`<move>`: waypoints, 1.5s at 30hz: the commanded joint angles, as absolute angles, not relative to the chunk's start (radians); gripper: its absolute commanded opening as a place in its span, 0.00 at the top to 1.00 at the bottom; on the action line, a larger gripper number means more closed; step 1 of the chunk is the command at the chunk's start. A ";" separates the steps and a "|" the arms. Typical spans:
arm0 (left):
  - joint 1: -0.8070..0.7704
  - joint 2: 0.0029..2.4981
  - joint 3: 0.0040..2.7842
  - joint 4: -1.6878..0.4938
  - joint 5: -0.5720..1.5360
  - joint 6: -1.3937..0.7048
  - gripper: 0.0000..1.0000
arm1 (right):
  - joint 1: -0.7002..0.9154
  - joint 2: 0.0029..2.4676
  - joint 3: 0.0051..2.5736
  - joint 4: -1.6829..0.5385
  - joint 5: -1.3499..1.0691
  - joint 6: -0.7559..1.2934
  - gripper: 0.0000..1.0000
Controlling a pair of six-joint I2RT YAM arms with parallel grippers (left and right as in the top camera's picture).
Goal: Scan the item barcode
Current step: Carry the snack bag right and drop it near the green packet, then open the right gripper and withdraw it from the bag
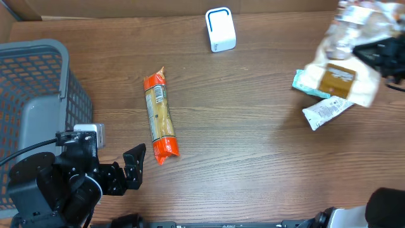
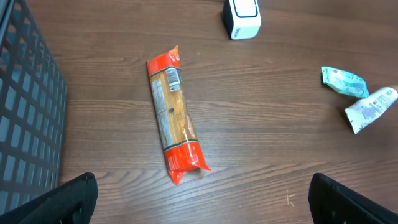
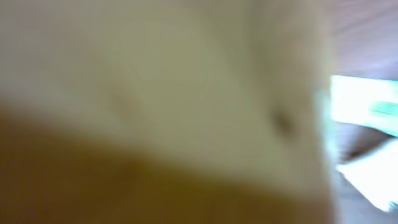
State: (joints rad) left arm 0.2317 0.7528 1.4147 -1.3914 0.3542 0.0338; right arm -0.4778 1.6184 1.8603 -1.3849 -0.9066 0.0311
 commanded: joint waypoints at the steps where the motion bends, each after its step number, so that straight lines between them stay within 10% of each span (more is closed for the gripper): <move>1: 0.235 0.752 1.426 -1.388 0.351 0.049 0.01 | -0.529 1.580 1.847 -1.383 -0.769 0.093 0.96; 25: 0.235 0.752 1.426 -1.388 0.351 0.049 0.01 | -0.546 1.581 1.066 -0.689 -0.356 0.371 0.96; 36: 0.235 0.752 1.426 -1.388 0.351 0.049 0.00 | -0.546 1.581 1.061 -0.743 -0.268 0.370 0.29; 45: 0.235 0.752 1.426 -1.388 0.351 0.049 0.00 | -0.545 1.580 1.371 -1.056 -0.286 0.278 0.23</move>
